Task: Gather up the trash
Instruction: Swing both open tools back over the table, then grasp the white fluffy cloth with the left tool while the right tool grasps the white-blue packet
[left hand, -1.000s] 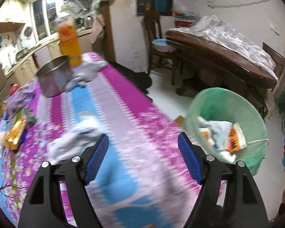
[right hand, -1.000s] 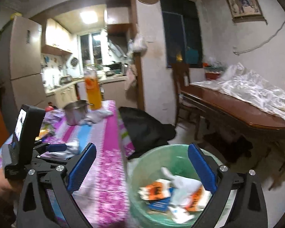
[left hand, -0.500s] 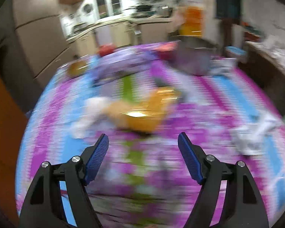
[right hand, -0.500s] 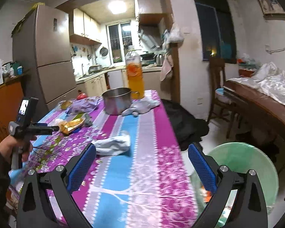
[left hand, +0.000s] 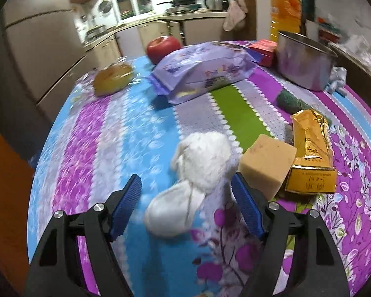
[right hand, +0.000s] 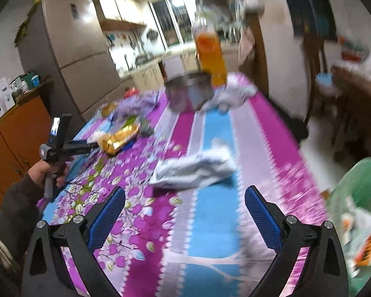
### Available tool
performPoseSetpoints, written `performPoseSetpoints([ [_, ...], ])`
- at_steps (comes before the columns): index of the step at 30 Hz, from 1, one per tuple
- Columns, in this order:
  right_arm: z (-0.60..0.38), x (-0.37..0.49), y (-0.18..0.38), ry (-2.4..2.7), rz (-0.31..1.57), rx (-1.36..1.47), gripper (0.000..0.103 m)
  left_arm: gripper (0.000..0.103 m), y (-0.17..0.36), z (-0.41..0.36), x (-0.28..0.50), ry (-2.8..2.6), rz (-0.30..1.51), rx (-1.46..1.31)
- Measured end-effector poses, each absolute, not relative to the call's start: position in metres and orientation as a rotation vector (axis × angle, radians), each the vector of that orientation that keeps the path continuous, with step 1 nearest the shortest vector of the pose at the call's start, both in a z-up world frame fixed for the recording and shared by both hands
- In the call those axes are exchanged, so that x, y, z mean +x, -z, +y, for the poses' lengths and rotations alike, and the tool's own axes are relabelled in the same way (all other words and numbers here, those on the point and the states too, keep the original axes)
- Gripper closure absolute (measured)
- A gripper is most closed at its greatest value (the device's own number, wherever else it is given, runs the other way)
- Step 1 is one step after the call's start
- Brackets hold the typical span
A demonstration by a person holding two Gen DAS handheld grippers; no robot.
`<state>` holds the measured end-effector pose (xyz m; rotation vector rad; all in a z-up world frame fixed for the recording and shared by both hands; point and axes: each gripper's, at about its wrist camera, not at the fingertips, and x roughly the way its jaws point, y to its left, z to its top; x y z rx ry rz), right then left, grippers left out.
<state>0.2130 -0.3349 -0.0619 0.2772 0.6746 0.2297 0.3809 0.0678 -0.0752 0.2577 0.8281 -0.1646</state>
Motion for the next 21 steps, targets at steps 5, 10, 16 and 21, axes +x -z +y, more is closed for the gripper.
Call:
performPoseSetpoints([
  [5,-0.315,0.259,0.089,-0.229,0.789,0.387,0.010,0.032,0.081,0.066,0.391,0.182,0.837,0.261],
  [10,-0.317,0.299,0.107,-0.123,0.803,0.539,0.014,0.036,0.083,0.069,0.395,0.191,0.860,0.240],
  [16,-0.292,0.336,0.106,-0.102,0.822,0.418,0.046,0.040,0.084,0.073,0.399,0.217,0.878,0.183],
  [21,-0.264,0.364,0.107,-0.212,0.845,0.235,0.064,0.065,0.083,0.069,0.395,0.230,0.873,0.166],
])
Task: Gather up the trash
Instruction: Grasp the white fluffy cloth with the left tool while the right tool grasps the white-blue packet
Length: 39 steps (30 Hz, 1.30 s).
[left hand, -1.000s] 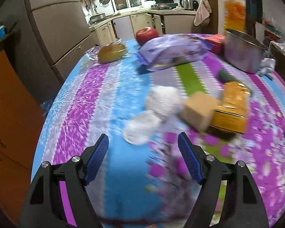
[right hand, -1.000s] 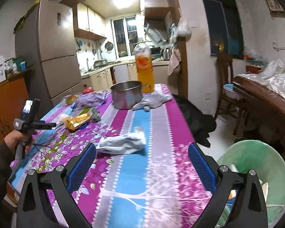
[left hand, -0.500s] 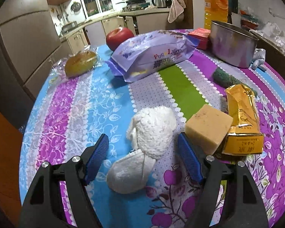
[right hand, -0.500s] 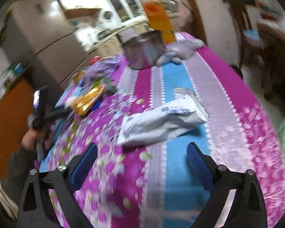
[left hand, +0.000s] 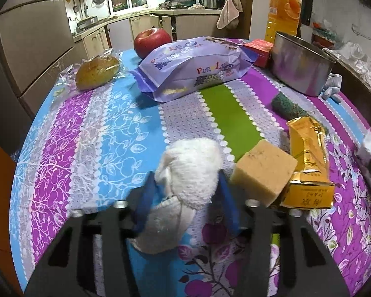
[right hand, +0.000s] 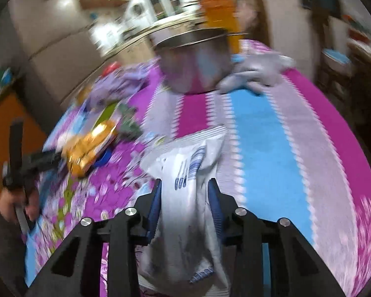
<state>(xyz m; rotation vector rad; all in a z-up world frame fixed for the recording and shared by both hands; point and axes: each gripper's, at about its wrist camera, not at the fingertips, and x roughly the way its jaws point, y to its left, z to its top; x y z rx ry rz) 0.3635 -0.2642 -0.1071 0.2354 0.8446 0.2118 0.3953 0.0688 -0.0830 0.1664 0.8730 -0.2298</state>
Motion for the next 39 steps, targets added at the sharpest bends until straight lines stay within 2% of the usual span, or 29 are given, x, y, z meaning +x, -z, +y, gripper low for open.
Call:
performPoseSetpoints([
  [2,-0.253,0.366,0.105,-0.282,0.859,0.167,0.064,0.067,0.083,0.066,0.395,0.224,0.871,0.169],
  [3,-0.251,0.367,0.103,-0.298,0.864,0.158,0.061,0.067,0.083,0.065,0.395,0.221,0.871,0.165],
  [4,-0.251,0.366,0.102,-0.292,0.864,0.137,0.056,0.067,0.083,0.066,0.396,0.220,0.872,0.163],
  [5,-0.252,0.365,0.101,-0.271,0.857,0.123,0.043,0.068,0.083,0.066,0.396,0.221,0.872,0.159],
  [6,-0.254,0.363,0.100,-0.245,0.849,0.120,0.036,0.067,0.083,0.066,0.397,0.222,0.873,0.156],
  [10,-0.253,0.356,0.098,-0.219,0.852,0.118,0.035,0.067,0.083,0.065,0.398,0.214,0.874,0.151],
  [11,-0.250,0.353,0.099,-0.222,0.854,0.107,0.035,0.067,0.083,0.065,0.399,0.211,0.874,0.148],
  [14,-0.238,0.349,0.105,-0.219,0.871,0.058,0.055,0.070,0.083,0.065,0.400,0.200,0.873,0.143],
  [16,-0.233,0.347,0.107,-0.208,0.861,0.033,0.059,0.073,0.083,0.066,0.398,0.180,0.872,0.138],
  [18,-0.232,0.343,0.107,-0.198,0.838,0.027,0.068,0.075,0.081,0.068,0.393,0.153,0.863,0.136],
  [21,-0.234,0.335,0.105,-0.181,0.794,0.034,0.072,0.075,0.074,0.073,0.383,0.090,0.832,0.139],
  [32,-0.218,0.246,0.040,-0.134,0.471,0.049,0.073,0.075,0.010,0.036,0.242,-0.021,0.556,0.136],
  [39,-0.211,0.185,0.017,-0.137,0.395,0.033,0.072,0.075,-0.009,-0.008,0.166,0.070,0.484,0.072],
])
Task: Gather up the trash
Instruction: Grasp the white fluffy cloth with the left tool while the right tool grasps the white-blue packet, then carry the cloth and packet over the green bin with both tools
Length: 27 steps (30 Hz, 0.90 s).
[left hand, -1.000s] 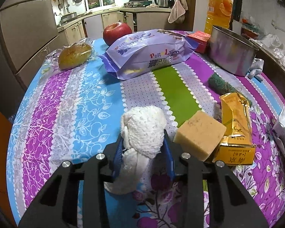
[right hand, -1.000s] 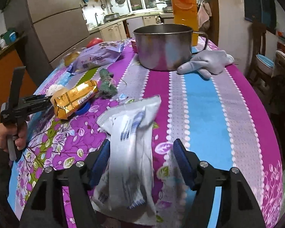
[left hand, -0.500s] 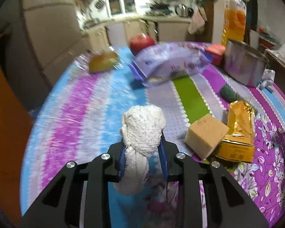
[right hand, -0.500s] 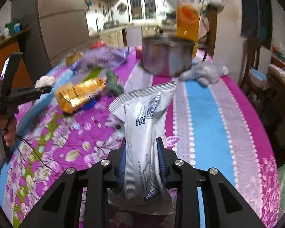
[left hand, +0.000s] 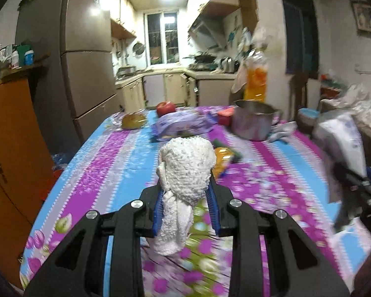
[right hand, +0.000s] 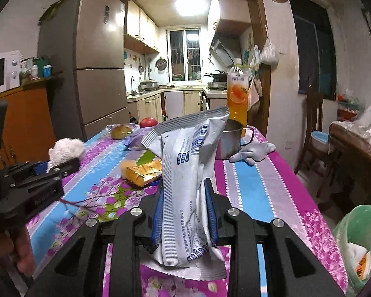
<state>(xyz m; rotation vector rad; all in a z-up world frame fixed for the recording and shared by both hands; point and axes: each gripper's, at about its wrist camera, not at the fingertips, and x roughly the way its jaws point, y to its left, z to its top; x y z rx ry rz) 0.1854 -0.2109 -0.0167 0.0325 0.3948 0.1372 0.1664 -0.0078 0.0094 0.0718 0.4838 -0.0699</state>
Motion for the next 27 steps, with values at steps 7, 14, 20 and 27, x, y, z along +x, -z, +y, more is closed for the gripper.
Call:
performPoseSetpoints([
  [7,-0.226,0.148,0.007,-0.112,0.365,0.044,0.073,0.074,-0.014,-0.044,0.137,0.155,0.474,0.066],
  [14,-0.241,0.129,0.002,-0.090,0.357,0.047,0.073,0.074,-0.016,-0.059,0.128,0.174,0.466,0.056],
  [20,-0.257,0.124,0.002,-0.068,0.357,0.056,0.072,0.074,-0.014,-0.074,0.125,0.190,0.471,0.061],
  [27,-0.274,0.118,0.005,-0.033,0.365,0.065,0.072,0.074,-0.010,-0.096,0.126,0.217,0.490,0.075],
])
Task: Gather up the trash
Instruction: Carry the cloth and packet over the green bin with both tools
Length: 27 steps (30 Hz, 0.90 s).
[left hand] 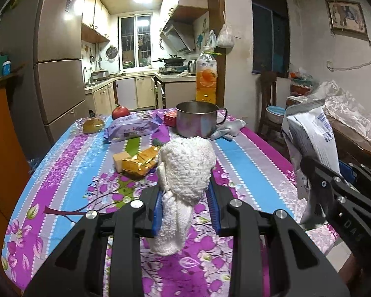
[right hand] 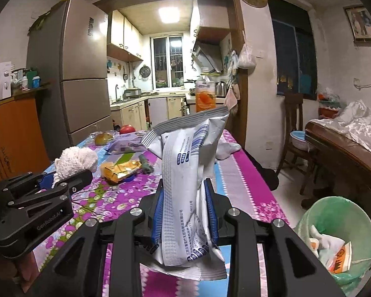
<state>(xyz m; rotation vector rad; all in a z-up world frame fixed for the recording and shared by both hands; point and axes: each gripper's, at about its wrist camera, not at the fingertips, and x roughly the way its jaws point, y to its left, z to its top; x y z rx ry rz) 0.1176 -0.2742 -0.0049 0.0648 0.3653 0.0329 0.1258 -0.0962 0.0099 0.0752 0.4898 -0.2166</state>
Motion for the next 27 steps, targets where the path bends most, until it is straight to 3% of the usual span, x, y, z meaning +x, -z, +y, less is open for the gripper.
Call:
performPoseSetpoints([
  [27,-0.367,0.074,0.005,0.131,0.366,0.112,0.072,0.072,-0.011,-0.188,0.116,0.344,0.490,0.140],
])
